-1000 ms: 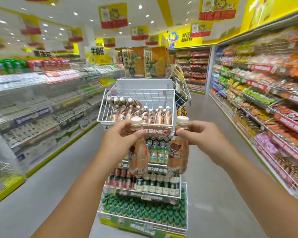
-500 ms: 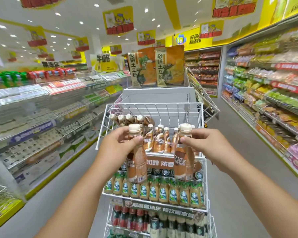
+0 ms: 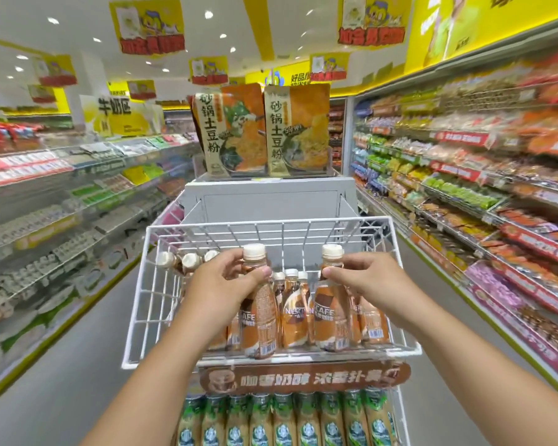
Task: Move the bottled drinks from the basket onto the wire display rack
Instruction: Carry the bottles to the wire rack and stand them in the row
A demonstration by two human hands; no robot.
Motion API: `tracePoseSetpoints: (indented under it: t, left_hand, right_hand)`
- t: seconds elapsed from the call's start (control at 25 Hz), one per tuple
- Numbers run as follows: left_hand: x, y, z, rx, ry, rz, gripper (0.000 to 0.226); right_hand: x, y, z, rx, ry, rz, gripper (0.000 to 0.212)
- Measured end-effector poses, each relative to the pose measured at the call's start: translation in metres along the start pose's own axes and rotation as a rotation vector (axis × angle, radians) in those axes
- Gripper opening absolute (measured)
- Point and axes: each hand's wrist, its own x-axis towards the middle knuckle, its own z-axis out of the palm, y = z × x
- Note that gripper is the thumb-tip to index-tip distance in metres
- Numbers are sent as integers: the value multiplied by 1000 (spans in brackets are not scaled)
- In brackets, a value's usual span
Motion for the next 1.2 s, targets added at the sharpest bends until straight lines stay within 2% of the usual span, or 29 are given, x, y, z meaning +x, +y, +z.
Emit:
tracePoseSetpoints:
  t: [0.16, 0.32, 0.44, 0.48, 0.56, 0.6, 0.68, 0.76, 0.92, 1.08, 1.2]
  left_hand:
    - [40, -43, -33, 16, 16, -39, 26]
    - [58, -81, -68, 68, 66, -128, 17]
    - [67, -108, -80, 110, 117, -208, 38]
    - [68, -114, -80, 115, 125, -227, 37]
    - [70, -124, -80, 127, 160, -268, 19]
    - [71, -128, -80, 140, 172, -264, 13]
    - [72, -131, -79, 185, 203, -269, 8]
    - [75, -133, -78, 254, 240, -300, 18]
    - [76, -130, -75, 363, 294, -325, 45]
    - [77, -130, -72, 473, 302, -340, 46]
    - [78, -129, -69, 551, 308, -331, 29]
  right_hand:
    - [38, 10, 26, -67, 85, 84, 20]
    - [67, 31, 42, -146, 101, 166, 26]
    - [82, 42, 47, -164, 113, 229, 28]
    - [86, 44, 48, -176, 119, 247, 34]
    - [93, 48, 48, -196, 119, 272, 52]
    - [97, 51, 48, -204, 124, 280, 53]
    - [103, 57, 49, -231, 139, 273, 37]
    - [109, 58, 49, -268, 130, 258, 24]
    - [122, 63, 51, -348, 94, 301, 31]
    - [129, 69, 54, -435, 67, 351, 36]
    - [132, 70, 59, -547, 52, 335, 37]
